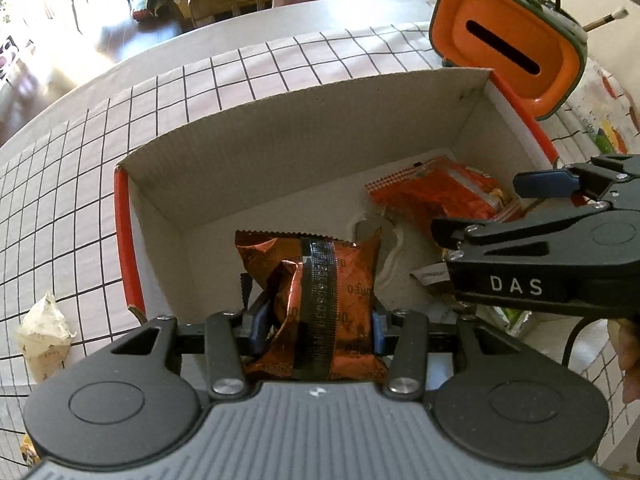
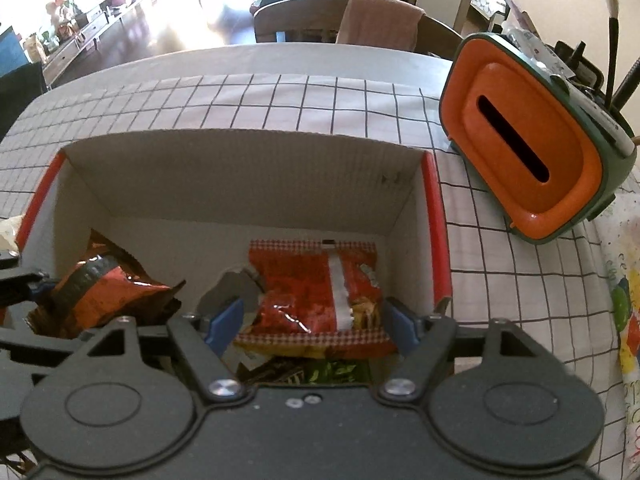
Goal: Organize snacks
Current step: 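Open both tools to drop the chip bag and brown packet into the box, then move both open tools back to the remaining snacks on the table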
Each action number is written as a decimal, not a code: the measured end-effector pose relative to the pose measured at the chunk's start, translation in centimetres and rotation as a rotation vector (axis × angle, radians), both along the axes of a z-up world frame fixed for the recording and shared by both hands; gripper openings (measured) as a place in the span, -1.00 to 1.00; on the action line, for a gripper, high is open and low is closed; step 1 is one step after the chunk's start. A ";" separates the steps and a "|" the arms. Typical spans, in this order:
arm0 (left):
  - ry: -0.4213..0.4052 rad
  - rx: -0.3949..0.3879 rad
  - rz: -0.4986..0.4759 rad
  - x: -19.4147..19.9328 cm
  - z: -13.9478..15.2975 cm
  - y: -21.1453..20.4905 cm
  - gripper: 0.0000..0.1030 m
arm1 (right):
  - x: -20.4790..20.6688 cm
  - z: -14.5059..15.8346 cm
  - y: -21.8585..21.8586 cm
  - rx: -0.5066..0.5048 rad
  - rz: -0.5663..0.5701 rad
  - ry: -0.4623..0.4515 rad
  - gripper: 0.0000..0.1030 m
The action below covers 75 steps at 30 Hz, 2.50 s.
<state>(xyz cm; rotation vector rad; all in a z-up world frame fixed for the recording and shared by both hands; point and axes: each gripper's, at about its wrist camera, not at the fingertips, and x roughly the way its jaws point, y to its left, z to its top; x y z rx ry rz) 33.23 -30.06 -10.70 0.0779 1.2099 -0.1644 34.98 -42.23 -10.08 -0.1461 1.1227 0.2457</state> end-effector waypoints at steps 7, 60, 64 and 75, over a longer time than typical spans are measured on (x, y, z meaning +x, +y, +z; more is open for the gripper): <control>-0.044 -0.039 0.002 -1.1 1.5 0.8 0.09 | -1.0 1.6 -0.2 0.030 0.001 -0.030 0.62; -0.445 -0.092 0.070 -17.6 8.9 23.6 0.66 | -13.3 9.5 16.4 0.339 0.183 -0.258 1.00; -0.410 -0.098 0.087 -18.0 7.6 26.7 0.66 | -13.3 8.7 19.4 0.320 0.203 -0.249 1.00; -0.331 -0.098 0.092 -18.8 3.7 32.0 0.66 | -11.7 5.0 26.3 0.251 0.265 -0.189 1.00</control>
